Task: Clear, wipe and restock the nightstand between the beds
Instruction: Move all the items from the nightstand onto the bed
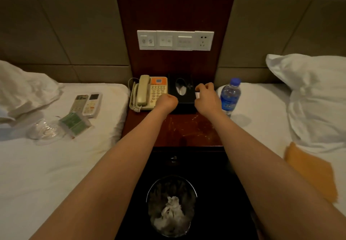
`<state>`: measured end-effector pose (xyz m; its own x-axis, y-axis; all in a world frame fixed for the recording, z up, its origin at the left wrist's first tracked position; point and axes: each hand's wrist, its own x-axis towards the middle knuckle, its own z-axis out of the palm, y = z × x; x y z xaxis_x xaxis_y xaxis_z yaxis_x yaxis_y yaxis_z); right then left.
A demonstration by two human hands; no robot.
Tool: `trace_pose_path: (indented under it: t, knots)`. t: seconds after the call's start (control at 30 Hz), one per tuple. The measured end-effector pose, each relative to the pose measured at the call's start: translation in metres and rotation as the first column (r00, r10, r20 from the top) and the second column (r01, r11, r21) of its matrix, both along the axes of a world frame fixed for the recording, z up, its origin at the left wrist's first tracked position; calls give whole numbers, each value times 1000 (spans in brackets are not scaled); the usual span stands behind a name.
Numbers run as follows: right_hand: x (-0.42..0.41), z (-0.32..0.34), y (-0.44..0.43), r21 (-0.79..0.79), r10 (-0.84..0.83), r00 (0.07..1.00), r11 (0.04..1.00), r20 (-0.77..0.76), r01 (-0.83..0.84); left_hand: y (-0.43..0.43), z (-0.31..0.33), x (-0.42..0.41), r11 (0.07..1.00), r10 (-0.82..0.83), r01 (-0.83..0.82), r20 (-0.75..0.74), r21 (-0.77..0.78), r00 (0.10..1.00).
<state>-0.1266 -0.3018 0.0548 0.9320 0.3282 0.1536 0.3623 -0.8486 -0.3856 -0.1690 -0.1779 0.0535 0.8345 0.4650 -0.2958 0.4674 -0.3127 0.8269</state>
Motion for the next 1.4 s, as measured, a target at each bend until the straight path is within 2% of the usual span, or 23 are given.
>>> trace_pose_path:
  t: [0.2, 0.37, 0.47, 0.6, 0.77, 0.87, 1.0, 1.1, 1.27, 1.4]
  knots:
    - [20, 8, -38, 79, -78, 992, 994, 104, 69, -46, -6, 27, 995, -99, 99, -17, -8, 995]
    - [34, 6, -58, 193, -254, 929, 959, 269, 207, -76, -15, 44, 992, -127, 127, -15, -5, 992]
    - [44, -3, -64, 246, -306, 915, 938, 261, 244, -83, -23, 50, 988, -155, 154, -28, -18, 988]
    - [58, -11, -61, 319, -237, 968, 926, 83, 200, -88, -30, 52, 984, -173, 170, -62, -53, 983]
    - [65, -5, -54, 402, -273, 962, 881, 5, 248, -97, -34, 53, 966, -254, 250, -62, -62, 965]
    - [66, -1, -62, 325, -245, 969, 919, 32, 222, -98, -38, 53, 969, -248, 246, -68, -38, 967]
    - [61, 3, -67, 379, -193, 981, 910, 25, 169, -100, -43, 51, 980, -196, 193, -81, -39, 977]
    - [48, -4, -60, 378, -120, 989, 922, 86, 79, -98, -40, 48, 980, -198, 196, -57, -40, 979]
    - [31, 14, -39, 502, -50, 993, 865, 105, -10, -83, -41, 34, 978, -188, 183, 48, 103, 981]
    - [14, 38, -15, 567, 79, 992, 815, 99, -122, -65, -43, 23, 984, -144, 131, 107, 120, 984]
